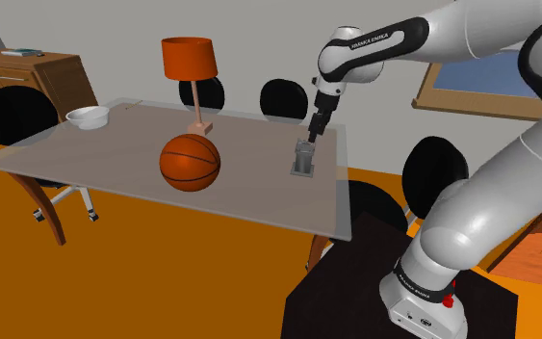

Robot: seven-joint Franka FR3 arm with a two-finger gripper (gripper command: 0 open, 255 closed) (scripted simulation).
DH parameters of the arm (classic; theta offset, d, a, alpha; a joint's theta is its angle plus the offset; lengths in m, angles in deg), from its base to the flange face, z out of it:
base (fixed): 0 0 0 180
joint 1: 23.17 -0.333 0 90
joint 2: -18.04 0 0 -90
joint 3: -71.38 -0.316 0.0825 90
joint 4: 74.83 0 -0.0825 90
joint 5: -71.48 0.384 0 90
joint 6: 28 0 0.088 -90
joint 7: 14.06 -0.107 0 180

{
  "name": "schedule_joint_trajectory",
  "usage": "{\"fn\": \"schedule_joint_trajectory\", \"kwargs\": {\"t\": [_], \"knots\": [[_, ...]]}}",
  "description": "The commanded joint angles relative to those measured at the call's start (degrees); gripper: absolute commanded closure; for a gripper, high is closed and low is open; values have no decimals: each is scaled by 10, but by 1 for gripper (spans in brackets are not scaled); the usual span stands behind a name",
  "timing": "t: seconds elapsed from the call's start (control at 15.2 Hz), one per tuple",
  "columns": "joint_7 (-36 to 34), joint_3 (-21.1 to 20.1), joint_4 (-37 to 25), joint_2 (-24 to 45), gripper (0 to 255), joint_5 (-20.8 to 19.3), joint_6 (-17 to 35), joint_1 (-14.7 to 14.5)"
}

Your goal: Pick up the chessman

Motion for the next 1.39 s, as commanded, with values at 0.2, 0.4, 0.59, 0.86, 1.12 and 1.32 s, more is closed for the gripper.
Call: {"fn": "schedule_joint_trajectory", "kwargs": {"t": [0.2, 0.4, 0.59, 0.86, 1.12, 1.32], "knots": [[73, 33, -64, 103, 0, 40, 44, 1], [117, 46, -112, 169, 0, 75, 61, 7], [160, 51, -168, 235, 0, 112, 70, 19], [209, 48, -254, 325, 0, 161, 70, 45], [244, 37, -357, 417, 0, 200, 58, 79], [253, 32, -367, 436, 0, 209, 67, 86]]}}
